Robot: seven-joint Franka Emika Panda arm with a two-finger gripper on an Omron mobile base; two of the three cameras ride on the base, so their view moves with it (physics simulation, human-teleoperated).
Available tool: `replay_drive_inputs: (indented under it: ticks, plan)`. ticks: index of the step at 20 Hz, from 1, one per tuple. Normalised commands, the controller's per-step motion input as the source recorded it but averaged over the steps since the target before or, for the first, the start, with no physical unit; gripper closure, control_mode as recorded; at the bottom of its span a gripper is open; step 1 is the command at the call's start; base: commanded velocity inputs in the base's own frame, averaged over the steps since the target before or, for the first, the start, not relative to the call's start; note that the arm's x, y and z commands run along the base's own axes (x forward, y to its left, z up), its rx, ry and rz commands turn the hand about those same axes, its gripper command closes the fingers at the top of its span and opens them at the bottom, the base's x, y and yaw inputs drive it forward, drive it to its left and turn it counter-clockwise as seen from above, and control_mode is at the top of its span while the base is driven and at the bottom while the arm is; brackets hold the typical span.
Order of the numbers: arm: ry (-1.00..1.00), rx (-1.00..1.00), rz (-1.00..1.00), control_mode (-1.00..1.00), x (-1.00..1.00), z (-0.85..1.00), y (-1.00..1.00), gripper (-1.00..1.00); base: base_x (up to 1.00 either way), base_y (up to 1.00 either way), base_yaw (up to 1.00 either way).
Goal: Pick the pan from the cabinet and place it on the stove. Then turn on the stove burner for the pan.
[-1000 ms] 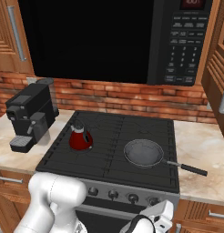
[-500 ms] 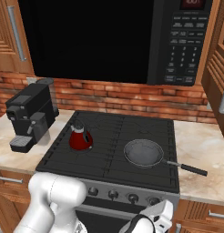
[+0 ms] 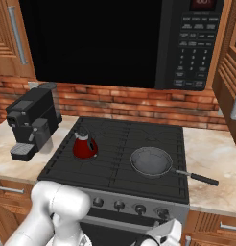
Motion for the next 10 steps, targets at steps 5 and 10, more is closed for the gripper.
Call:
replay_drive_inputs:
  ticks: [5, 10]
  plan:
    - [0.04, 0.00, 0.01, -1.00, -0.53, 0.07, 0.00, -1.00, 0.00, 0.00, 0.00]
    - [0.03, 0.00, 0.01, -1.00, -0.53, 0.15, 0.00, -1.00, 0.00, 0.00, 0.00]
